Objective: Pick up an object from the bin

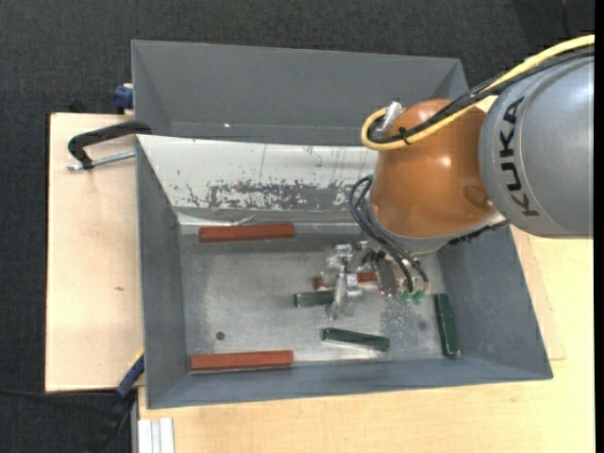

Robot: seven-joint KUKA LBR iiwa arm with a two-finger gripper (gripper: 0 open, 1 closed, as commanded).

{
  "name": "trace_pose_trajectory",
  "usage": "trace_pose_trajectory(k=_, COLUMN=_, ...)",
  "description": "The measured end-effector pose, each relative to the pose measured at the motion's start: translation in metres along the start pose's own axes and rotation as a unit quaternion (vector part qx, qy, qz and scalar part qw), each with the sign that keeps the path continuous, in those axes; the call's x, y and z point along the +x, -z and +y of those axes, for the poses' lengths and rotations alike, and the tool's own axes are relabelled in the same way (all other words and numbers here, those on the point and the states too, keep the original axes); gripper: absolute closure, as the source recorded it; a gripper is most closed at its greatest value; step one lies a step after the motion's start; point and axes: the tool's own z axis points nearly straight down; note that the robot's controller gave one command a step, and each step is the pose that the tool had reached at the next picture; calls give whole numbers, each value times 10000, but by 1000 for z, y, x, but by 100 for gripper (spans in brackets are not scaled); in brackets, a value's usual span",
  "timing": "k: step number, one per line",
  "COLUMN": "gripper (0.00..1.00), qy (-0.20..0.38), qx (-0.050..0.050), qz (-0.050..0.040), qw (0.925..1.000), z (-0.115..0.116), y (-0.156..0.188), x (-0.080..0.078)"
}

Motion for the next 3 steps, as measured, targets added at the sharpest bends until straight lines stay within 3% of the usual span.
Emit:
trace_pose_trajectory(k=2, gripper=100, qy=0, qx=-1, qz=1, qw=10000, z=0, y=0, x=0)
trace_pose_trajectory(k=3, gripper=100, qy=-71, qx=3, qz=-5, qw=10000, z=-36, y=86, x=3)
